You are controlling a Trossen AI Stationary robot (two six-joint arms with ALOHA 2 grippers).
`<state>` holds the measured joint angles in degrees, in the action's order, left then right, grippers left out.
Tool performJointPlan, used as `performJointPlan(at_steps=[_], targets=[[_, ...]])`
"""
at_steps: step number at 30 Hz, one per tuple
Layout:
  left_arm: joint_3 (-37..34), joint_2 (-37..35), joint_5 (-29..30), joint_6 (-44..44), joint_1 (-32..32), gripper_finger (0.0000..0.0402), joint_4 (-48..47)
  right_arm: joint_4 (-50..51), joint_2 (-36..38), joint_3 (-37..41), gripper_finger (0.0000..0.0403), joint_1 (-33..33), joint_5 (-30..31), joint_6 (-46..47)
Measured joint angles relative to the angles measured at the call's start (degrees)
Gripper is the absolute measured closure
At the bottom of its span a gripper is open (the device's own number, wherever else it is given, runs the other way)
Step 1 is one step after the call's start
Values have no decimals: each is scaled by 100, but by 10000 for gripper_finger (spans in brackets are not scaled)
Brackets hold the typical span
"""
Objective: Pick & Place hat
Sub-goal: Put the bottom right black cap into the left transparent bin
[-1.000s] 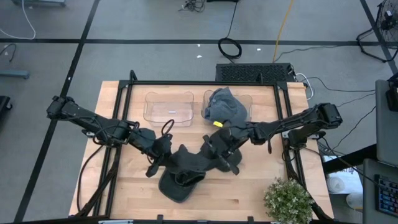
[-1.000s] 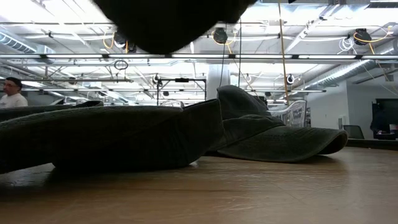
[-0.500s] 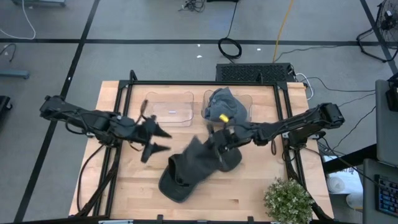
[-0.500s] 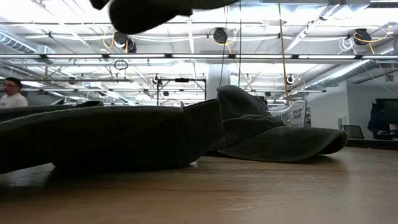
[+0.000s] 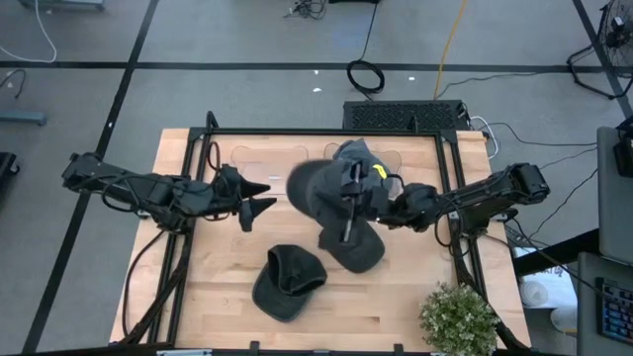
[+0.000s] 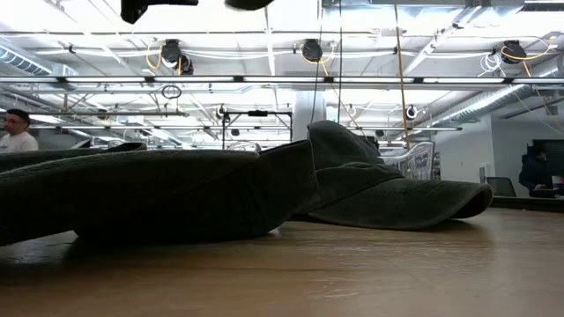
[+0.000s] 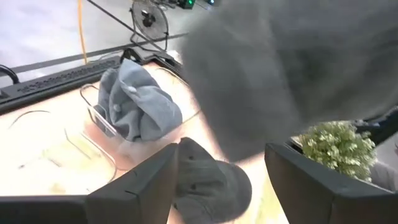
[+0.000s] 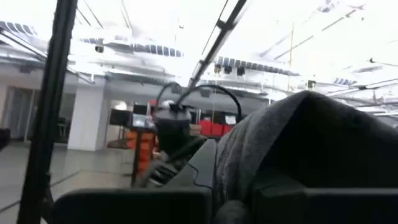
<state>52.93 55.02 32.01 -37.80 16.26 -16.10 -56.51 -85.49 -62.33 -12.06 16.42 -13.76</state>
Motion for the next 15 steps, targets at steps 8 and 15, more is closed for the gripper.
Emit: performJointPlan(at_steps=[8, 15], targets=[[0, 147, -74, -7, -212, 157, 263, -239, -3, 0, 391, -82, -20, -46], [0, 478, -413, 88, -336, 138, 998, -457, -4, 0, 391, -71, -170, -207]])
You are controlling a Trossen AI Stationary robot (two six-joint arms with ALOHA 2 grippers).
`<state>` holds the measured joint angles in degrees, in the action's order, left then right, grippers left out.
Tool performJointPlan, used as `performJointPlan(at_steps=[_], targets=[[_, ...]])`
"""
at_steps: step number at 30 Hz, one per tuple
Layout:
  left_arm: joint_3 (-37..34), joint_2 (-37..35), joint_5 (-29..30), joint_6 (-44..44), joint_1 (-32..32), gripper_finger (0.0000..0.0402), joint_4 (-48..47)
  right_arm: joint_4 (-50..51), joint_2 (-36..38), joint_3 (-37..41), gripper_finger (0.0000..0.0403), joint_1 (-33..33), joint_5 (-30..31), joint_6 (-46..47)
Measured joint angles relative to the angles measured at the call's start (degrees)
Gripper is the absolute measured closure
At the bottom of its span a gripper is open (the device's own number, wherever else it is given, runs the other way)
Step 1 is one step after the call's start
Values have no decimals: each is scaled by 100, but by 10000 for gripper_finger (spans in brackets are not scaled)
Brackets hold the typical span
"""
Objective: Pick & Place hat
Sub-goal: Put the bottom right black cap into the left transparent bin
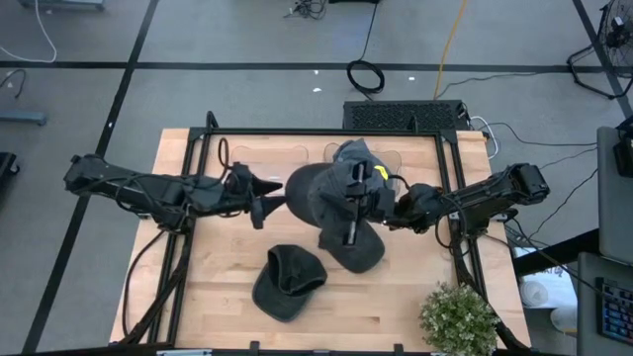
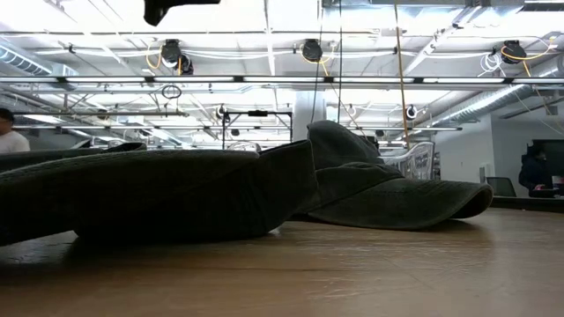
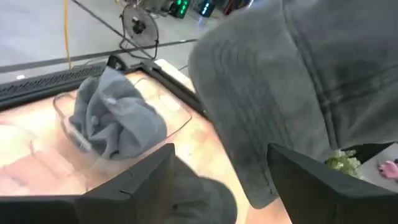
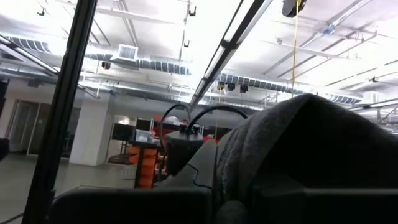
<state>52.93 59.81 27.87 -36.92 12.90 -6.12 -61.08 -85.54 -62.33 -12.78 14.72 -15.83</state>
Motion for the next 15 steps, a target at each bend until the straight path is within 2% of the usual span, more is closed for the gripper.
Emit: performJointPlan(at_steps=[10, 15], targets=[[0, 282, -764, 77, -261, 144, 531, -136, 2, 0, 391, 2, -2, -119], [0, 461, -856, 93, -330, 151, 831, -263, 1, -4, 391, 2, -2, -153]])
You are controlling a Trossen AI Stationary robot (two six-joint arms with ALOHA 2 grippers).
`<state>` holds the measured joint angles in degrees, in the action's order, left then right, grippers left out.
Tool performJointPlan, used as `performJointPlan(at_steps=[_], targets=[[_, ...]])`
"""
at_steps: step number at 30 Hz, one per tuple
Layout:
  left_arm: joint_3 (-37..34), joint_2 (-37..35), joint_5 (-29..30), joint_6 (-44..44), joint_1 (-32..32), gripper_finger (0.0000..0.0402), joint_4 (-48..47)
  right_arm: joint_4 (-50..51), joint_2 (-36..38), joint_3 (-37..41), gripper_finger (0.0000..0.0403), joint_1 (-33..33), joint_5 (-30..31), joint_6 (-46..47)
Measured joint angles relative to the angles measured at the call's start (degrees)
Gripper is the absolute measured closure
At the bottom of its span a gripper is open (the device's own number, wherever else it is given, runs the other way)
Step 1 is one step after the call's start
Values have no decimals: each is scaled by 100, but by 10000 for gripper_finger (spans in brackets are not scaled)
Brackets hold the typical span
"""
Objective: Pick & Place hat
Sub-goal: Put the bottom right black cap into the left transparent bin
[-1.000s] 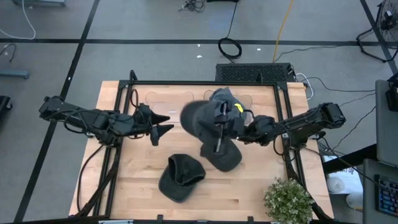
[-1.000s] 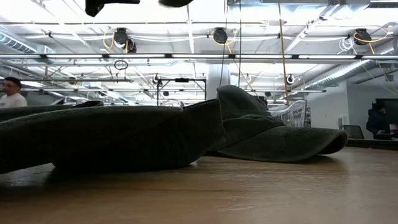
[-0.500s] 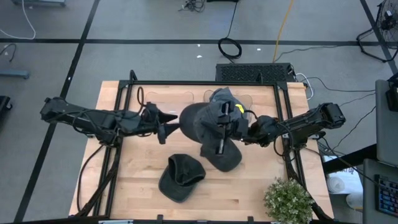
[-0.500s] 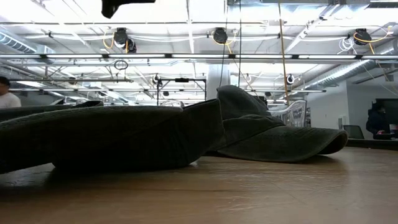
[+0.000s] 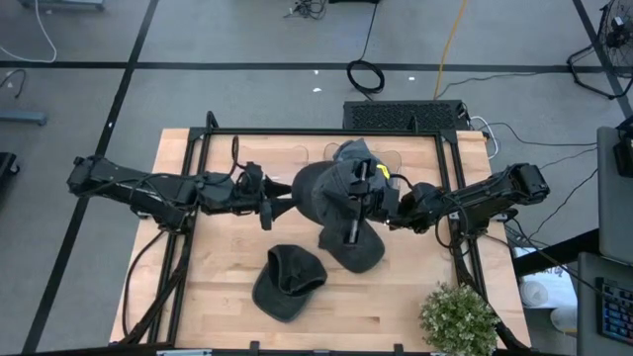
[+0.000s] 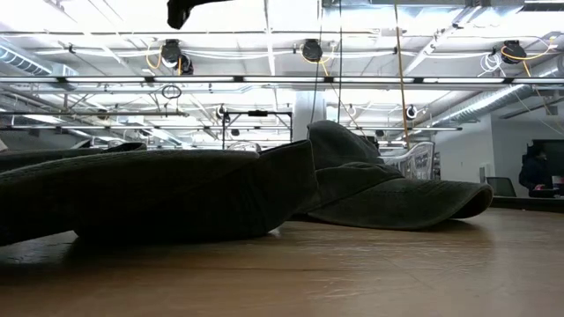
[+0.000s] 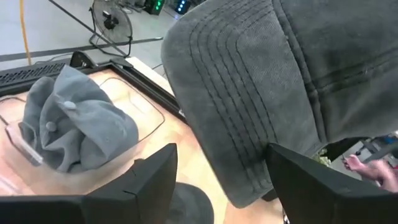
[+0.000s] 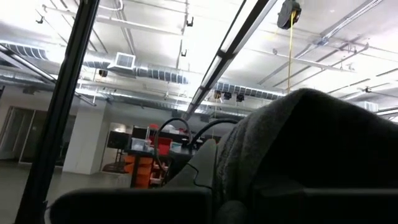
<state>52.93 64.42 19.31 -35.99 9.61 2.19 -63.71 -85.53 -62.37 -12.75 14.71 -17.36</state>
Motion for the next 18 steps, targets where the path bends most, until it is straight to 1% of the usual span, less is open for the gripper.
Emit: performJointPlan(at_steps=[6, 12, 15, 16, 18], targets=[[-2, 175, -426, 123, -79, 155, 424, 93, -1, 0, 391, 7, 2, -29], [-4, 204, -490, 353, -90, 173, 486, 281, 1, 0, 391, 7, 4, -29], [-4, 204, -726, 411, -89, 206, 486, 458, -1, -2, 390, 7, 65, -29], [-5, 203, -805, 420, -85, 227, 484, 538, 2, -2, 387, 4, 177, -31], [-4, 201, -953, 420, -85, 280, 454, 739, 2, -2, 370, 4, 390, -26]])
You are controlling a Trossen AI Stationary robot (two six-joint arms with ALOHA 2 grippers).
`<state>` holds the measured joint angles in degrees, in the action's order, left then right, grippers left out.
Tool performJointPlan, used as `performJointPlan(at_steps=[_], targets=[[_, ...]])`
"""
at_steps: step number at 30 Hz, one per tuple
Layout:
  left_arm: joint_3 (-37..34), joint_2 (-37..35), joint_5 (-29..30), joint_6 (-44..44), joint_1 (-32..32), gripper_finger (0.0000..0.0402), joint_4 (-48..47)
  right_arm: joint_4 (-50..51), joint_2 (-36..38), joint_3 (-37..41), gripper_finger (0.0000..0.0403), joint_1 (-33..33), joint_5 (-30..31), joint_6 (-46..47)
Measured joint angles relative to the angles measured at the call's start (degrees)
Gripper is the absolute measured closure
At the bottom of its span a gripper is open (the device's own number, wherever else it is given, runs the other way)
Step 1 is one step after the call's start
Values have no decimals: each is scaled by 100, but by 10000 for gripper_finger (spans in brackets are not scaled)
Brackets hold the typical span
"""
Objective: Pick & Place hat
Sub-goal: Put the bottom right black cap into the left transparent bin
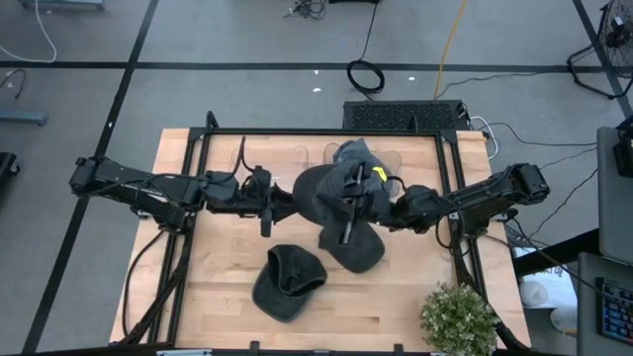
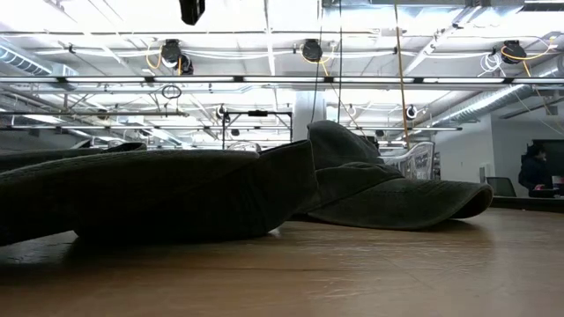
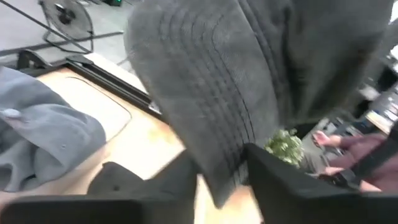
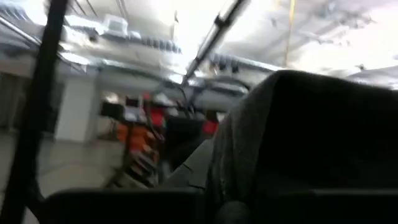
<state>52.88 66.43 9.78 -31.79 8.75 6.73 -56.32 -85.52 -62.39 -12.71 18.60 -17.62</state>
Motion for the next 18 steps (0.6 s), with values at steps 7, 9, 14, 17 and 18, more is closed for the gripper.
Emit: performJointPlan(at_steps=[7, 9, 14, 17, 18], targets=[[-9, -306, -320, 111, -17, 389, -313, 1297, 3, -10, 298, -10, 517, 46], [-17, -581, -182, 151, 4, 392, -641, 1686, 13, -13, 277, -68, 859, 66], [-14, -1397, 399, 80, 42, 392, -1632, 2471, 7, -9, 236, -261, 1715, 69], [-7, -1880, 647, -30, 88, 392, -2090, 2954, 27, -2, 220, -430, 2160, 195], [-6, -2022, 699, -44, 100, 392, -2232, 3138, 38, -2, 216, -481, 2278, 306]])
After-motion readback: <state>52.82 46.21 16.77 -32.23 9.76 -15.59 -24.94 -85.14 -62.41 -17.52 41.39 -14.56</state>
